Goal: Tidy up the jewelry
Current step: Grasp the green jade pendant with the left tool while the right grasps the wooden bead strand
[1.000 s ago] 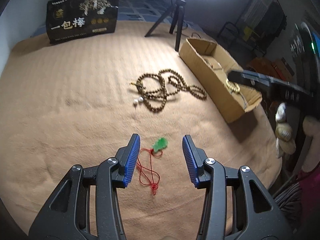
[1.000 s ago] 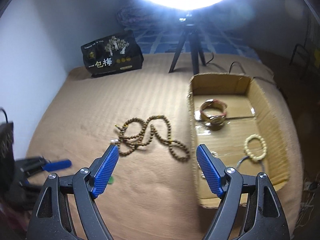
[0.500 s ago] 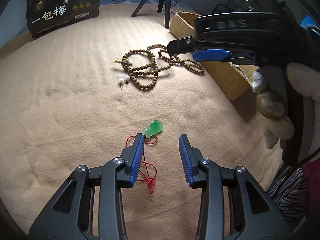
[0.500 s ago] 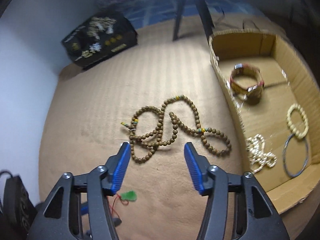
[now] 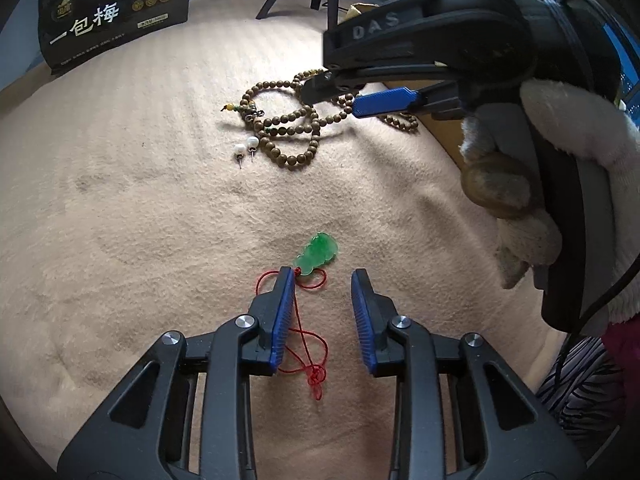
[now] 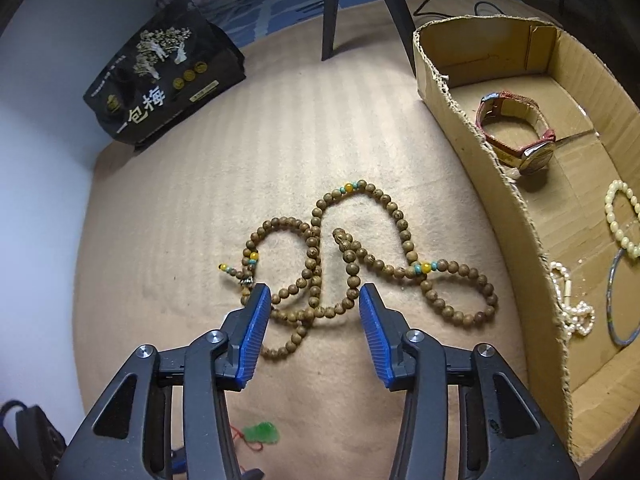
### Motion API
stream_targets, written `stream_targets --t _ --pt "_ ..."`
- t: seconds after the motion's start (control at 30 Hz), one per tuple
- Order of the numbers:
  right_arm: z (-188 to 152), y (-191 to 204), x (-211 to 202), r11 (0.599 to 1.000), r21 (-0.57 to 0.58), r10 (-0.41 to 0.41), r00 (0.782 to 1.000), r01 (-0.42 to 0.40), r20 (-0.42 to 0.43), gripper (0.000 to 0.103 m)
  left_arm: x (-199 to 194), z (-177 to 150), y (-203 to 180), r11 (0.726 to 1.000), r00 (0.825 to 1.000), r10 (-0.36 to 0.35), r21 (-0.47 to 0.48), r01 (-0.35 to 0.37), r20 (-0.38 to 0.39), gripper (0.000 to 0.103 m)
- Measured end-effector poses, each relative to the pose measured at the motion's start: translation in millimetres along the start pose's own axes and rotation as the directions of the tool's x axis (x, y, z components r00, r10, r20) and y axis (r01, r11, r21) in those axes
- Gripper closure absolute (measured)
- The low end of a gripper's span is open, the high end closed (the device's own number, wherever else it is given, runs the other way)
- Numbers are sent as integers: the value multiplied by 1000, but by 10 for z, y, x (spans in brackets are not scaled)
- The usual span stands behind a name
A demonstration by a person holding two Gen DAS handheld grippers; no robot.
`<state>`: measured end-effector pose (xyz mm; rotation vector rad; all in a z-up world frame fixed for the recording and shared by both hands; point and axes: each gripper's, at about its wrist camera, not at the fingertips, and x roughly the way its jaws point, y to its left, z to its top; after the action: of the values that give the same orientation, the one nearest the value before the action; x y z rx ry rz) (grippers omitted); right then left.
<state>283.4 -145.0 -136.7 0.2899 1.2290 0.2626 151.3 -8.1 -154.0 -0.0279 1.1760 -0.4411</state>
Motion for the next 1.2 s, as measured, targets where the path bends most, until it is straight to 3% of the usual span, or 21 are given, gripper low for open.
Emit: stream_targets --t 0.77,0.83,1.1,1.2 --pt "82 75 248 999 1 -48 999 48 -4 59 199 61 -160 993 997 77 90 -75 -15 74" --pt "96 90 267 999 -2 -53 999 53 -2 59 195 64 -154 992 996 93 81 -92 -14 85" --pt "54 255 337 983 -121 -138 990 139 13 59 186 109 15 995 996 92 34 -91 -11 86" --pt "2 320 352 964 -188 -182 982 187 40 72 171 109 47 996 996 88 23 -87 -10 86"
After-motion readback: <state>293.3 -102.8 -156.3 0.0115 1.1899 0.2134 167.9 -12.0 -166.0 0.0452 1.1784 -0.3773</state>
